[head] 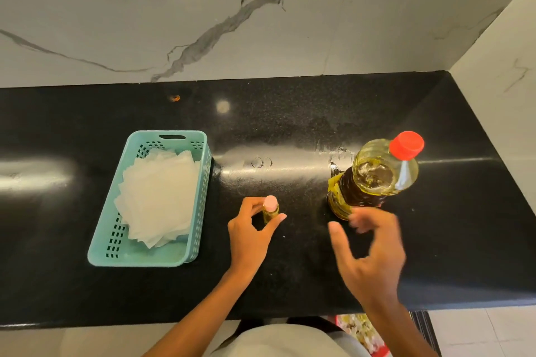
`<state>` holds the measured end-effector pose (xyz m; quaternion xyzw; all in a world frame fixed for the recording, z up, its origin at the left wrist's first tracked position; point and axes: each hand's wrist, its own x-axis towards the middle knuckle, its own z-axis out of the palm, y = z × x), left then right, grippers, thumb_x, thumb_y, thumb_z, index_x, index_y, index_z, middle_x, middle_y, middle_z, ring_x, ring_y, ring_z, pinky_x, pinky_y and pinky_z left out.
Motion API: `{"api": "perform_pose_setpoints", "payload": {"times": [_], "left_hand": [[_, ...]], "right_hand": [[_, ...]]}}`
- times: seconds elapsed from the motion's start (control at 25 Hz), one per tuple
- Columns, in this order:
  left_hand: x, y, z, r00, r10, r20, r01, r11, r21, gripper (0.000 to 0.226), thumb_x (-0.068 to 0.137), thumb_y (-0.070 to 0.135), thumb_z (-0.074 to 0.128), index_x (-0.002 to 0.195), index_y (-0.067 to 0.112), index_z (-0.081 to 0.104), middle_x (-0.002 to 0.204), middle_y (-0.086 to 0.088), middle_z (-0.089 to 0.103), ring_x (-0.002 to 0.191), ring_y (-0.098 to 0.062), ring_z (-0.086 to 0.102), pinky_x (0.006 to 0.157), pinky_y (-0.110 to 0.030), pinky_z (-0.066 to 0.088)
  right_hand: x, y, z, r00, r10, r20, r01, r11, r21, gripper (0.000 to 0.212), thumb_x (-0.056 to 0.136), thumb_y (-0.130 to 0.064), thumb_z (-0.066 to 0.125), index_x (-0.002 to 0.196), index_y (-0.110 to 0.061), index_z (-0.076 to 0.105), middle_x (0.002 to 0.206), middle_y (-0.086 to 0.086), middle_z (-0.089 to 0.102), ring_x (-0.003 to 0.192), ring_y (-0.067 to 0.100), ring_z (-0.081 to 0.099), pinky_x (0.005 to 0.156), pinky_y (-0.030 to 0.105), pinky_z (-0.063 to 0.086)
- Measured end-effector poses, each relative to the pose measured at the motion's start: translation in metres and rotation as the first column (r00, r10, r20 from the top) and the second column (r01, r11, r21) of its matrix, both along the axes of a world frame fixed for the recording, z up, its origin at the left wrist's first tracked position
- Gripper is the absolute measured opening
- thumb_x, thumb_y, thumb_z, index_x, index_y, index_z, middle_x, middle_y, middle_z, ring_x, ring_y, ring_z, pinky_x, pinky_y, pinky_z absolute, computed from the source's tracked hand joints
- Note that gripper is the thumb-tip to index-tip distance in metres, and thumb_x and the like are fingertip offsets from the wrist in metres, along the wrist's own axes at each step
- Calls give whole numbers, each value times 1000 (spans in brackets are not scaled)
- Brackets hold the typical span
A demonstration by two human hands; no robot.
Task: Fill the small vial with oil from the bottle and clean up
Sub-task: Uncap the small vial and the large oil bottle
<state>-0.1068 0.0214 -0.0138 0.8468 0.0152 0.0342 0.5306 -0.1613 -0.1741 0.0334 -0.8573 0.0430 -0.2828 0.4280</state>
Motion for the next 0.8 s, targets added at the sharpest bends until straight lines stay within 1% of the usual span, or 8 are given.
{"api": "perform_pose_setpoints", "payload": {"times": [0.08, 0.12, 0.24, 0.4, 0.56, 0.68, 0.76, 0.8], "left_hand": [[1, 2, 5, 996, -79, 48, 77, 996, 45, 37, 78, 28, 85, 110, 27, 67, 103, 23, 69, 98, 9, 66, 82, -7, 51], [2, 4, 9, 989, -122, 84, 114, 989, 94, 37, 79, 28, 84, 113, 21, 70, 104, 15, 73, 96, 3, 68, 81, -11, 53], [8, 13, 21, 960, -205, 191, 153, 955, 253, 45, 78, 23, 86, 120, 10, 73, 109, -2, 77, 98, -12, 72, 86, -24, 58], [11, 20, 29, 935, -277, 220, 185, 913, 363, 47, 78, 22, 87, 121, 10, 73, 114, -4, 77, 105, -18, 74, 93, -36, 60], [10, 19, 28, 962, -240, 129, 202, 946, 254, 46, 80, 24, 86, 124, 15, 72, 111, -1, 78, 100, -13, 74, 91, -31, 60], [6, 19, 23, 973, -229, 21, 227, 971, 78, 41, 82, 23, 85, 120, 21, 73, 104, 8, 77, 95, -1, 72, 86, -21, 58], [5, 21, 19, 983, -183, -18, 184, 983, 27, 41, 80, 28, 86, 118, 22, 73, 103, 12, 76, 96, 3, 70, 85, -13, 55], [4, 22, 17, 986, -164, -32, 164, 986, 20, 43, 78, 30, 87, 118, 22, 74, 104, 12, 76, 97, 4, 70, 86, -12, 55]], "right_hand": [[11, 25, 5, 954, 209, -216, -202, 978, 55, 32, 90, -45, 66, 115, -26, 59, 90, -20, 58, 79, 6, 60, 65, 11, 46], [23, 34, 7, 924, 256, -285, -245, 967, 76, 32, 90, -45, 65, 115, -27, 61, 88, -19, 59, 77, 7, 61, 62, 12, 46], [51, 46, 12, 924, 254, -286, -255, 966, 36, 27, 90, -44, 64, 103, -21, 69, 83, -13, 64, 75, 5, 60, 61, 18, 50], [62, 40, 9, 918, 290, -271, -287, 957, 51, 18, 89, -38, 67, 93, -22, 75, 79, -12, 69, 74, 3, 64, 63, 25, 54], [65, 37, 9, 893, 357, -275, -395, 914, -94, 13, 90, -26, 69, 100, -19, 74, 89, -6, 70, 78, 2, 59, 70, 20, 53], [70, 32, 14, 800, 485, -353, -533, 845, -45, 27, 84, -14, 75, 110, -17, 71, 104, -4, 69, 92, 1, 60, 81, 19, 55], [73, 30, 20, 744, 512, -429, -556, 831, 26, 46, 79, -29, 79, 123, -21, 65, 110, -7, 65, 96, 2, 62, 82, 16, 55], [74, 30, 22, 747, 493, -446, -536, 843, 33, 50, 78, -40, 78, 124, -23, 65, 108, -9, 64, 93, 2, 63, 77, 14, 55]]}}
